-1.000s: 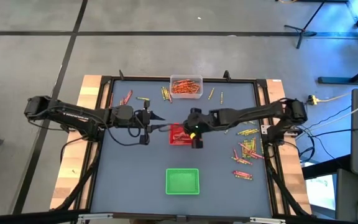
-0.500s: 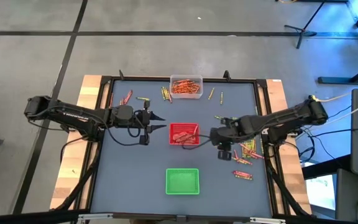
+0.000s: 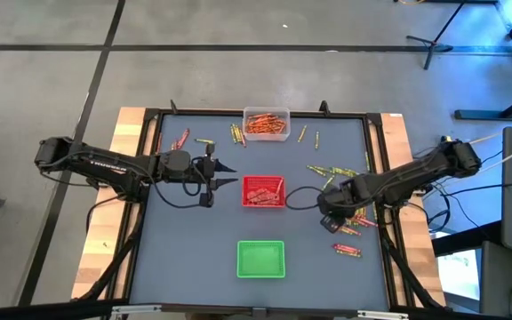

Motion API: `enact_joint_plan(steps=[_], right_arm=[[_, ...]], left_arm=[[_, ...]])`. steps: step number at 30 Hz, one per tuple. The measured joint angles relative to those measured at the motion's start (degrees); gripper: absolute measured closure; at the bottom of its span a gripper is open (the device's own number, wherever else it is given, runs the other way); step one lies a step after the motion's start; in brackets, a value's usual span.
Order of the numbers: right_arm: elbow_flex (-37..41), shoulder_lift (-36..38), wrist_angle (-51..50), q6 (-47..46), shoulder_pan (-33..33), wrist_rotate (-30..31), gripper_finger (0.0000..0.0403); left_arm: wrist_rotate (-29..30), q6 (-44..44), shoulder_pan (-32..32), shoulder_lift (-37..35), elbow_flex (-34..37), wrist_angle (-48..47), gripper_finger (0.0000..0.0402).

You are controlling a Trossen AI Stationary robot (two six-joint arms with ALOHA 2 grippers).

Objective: Sort crayons
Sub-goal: Put the red crayon into the red bin

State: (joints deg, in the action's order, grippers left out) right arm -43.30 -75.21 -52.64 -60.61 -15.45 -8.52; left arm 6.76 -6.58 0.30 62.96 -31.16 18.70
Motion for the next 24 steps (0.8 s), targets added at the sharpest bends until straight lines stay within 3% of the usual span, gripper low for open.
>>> enact_joint_plan(steps=[6,12,17,24], right_arm=[[5.0,-0.1,8.5,-5.4,0.1,-0.1,0.026],[8.4,-0.1,8.7,-8.5,0.1,0.0,0.026],[12.5,0.2,17.1,-9.6,0.1,0.1,0.026],[14.1,0.2,18.1,-7.6,0.0,1.7,0.0271]], left_arm=[[0.0,0.0,0.0,0.0,0.0,0.2,0.0302],[0.0,0.0,0.0,0.0,0.0,0.2,0.0302],[0.0,0.0,0.0,0.0,0.0,0.4,0.0302],[0.0,0.0,0.0,0.0,0.0,0.4,0.0302]])
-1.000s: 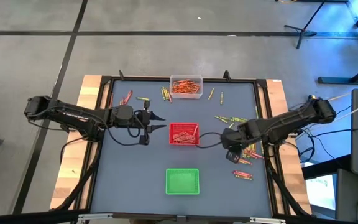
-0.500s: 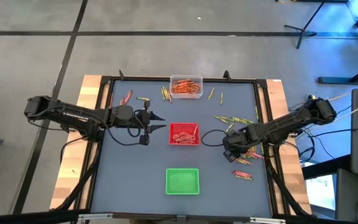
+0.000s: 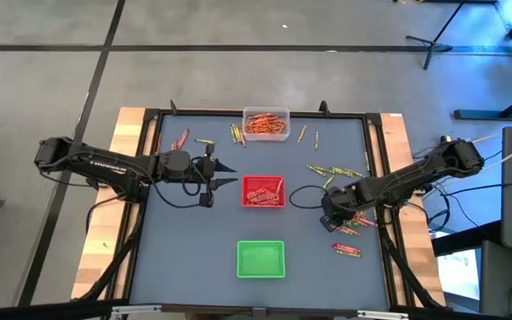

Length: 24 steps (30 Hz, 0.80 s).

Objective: Sort crayons
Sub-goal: Put the red crayon into the red bin

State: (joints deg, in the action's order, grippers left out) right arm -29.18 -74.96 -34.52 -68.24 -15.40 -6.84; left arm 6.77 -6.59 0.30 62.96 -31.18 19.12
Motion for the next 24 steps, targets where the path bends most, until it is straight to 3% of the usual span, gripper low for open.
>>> enact_joint_plan(steps=[9,16,24], right_arm=[[0.1,-0.1,-1.0,5.4,0.0,1.1,0.0388],[-5.2,-0.7,-5.5,9.5,0.0,3.6,0.037],[-15.3,-0.5,-9.8,18.2,0.1,8.9,0.0389]], left_arm=[[0.0,0.0,0.0,0.0,0.0,0.0,0.0302],[0.0,0.0,0.0,0.0,0.0,0.5,0.0302],[0.0,0.0,0.0,0.0,0.0,0.7,0.0302]])
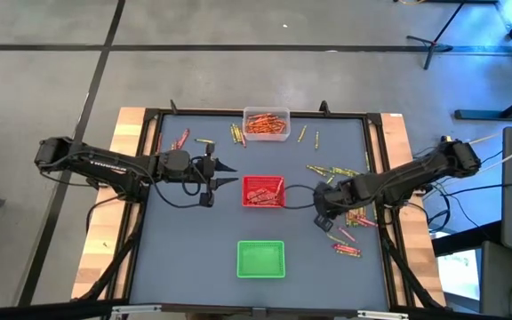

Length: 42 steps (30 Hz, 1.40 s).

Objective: Sort crayons
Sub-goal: Put the red crayon into the red bin

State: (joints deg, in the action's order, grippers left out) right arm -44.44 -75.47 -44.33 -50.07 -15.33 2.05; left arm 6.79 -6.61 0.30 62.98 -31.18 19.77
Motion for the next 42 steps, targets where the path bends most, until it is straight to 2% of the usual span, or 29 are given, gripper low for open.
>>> enact_joint_plan(steps=[5,9,18,23,28,35,42], right_arm=[[-7.2,0.1,-3.2,7.4,1.2,5.1,0.0373],[-11.8,0.1,-3.0,15.0,2.7,10.0,0.0377],[-11.7,-1.0,13.1,33.3,6.9,11.9,0.0375],[-11.6,-5.4,21.6,41.6,9.2,11.6,0.0372],[-11.6,-11.8,29.6,47.3,12.4,6.0,0.0371],[-11.6,-19.5,35.3,47.6,15.1,2.9,0.037],[-11.6,-21.0,36.3,47.6,15.0,1.9,0.037]], left_arm=[[0.0,-0.3,0.0,0.0,0.0,0.0,0.0302],[0.0,-1.4,0.0,0.0,0.0,0.0,0.0302],[0.0,-1.4,0.0,0.0,0.0,0.0,0.0302],[0.0,-1.4,0.0,0.0,0.0,0.1,0.0302],[0.0,-1.4,0.0,0.0,0.0,0.2,0.0302],[0.0,-1.4,0.0,0.0,0.0,0.4,0.0302],[0.0,-1.4,0.0,0.0,0.0,0.4,0.0302]])
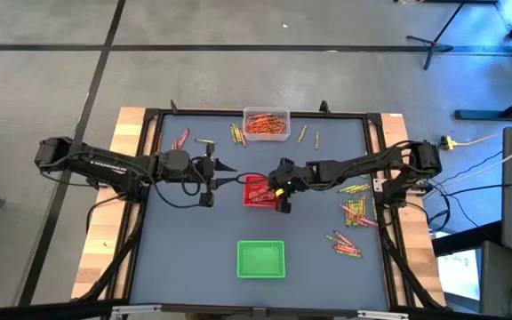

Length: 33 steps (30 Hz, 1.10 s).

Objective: Sort crayons
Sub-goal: Put the red crayon into the red bin

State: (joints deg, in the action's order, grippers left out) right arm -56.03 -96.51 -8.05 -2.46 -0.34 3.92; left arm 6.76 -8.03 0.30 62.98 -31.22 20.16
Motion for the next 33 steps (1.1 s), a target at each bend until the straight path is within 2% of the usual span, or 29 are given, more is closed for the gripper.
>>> enact_joint_plan(steps=[6,9,12,17,23,26,33], right_arm=[[0.0,0.0,0.9,0.0,0.0,-1.7,0.0366],[0.0,0.0,0.9,-0.1,0.0,-2.2,0.034],[-0.1,0.0,0.6,-0.1,0.0,-2.5,0.0297],[-2.9,1.2,-7.8,0.6,-0.3,-3.1,0.0248],[-6.6,5.5,-23.9,-2.9,-4.2,-3.1,0.024],[-5.9,9.7,-28.9,-6.8,-6.5,-2.9,0.024],[-1.8,20.6,-40.9,-18.7,-11.5,5.4,0.024]], left_arm=[[0.0,0.0,0.0,0.0,0.0,0.0,0.0302],[0.0,0.0,0.0,0.0,0.0,0.0,0.0302],[0.0,0.0,0.0,0.0,0.0,0.0,0.0302],[0.0,0.0,0.0,0.0,0.0,0.0,0.0302],[0.0,0.0,0.0,0.0,0.0,0.0,0.0302],[0.0,0.0,0.0,0.0,0.0,0.0,0.0302],[0.0,-0.1,0.0,0.0,0.0,0.0,0.0302]])
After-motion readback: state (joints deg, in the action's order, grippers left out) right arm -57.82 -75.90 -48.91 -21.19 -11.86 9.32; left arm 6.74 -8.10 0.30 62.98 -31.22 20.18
